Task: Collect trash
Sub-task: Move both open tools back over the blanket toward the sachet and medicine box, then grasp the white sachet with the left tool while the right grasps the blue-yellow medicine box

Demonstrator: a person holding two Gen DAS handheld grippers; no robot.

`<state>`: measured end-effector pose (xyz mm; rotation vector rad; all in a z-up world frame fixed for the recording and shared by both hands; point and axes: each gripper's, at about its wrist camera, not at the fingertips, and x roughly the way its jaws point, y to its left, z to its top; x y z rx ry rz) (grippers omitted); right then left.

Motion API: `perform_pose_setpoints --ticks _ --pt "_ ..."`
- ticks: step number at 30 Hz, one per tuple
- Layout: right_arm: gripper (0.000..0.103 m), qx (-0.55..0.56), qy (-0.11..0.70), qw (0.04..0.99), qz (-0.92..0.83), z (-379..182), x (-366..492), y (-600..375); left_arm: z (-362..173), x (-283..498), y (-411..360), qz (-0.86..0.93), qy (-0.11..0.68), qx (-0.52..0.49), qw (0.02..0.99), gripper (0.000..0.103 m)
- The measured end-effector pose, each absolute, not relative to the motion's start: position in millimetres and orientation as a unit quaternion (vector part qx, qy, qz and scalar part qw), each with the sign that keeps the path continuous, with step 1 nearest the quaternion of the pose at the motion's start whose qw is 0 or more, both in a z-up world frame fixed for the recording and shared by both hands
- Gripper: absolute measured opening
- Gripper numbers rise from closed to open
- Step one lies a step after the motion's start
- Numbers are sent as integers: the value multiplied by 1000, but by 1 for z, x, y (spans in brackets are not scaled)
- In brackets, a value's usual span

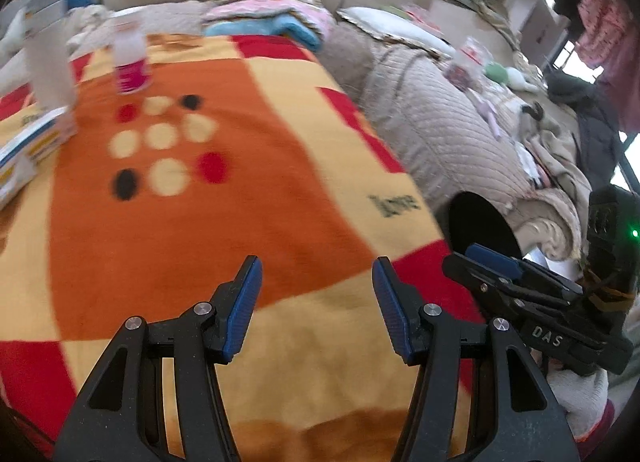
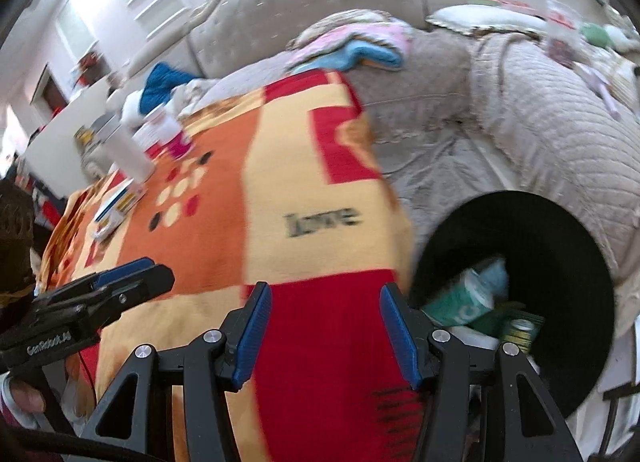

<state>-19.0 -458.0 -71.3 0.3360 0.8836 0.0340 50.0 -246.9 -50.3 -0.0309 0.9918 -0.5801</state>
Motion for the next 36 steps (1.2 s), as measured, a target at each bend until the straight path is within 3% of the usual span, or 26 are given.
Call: perform_pose_setpoints --ticks 19,36 --pt "55 86 468 868 144 -80 45 -316 -62 123 -26 -73 453 -61 887 56" --pt "56 51 484 856 174 -83 77 -272 -78 168 -6 -82 442 -17 893 56"
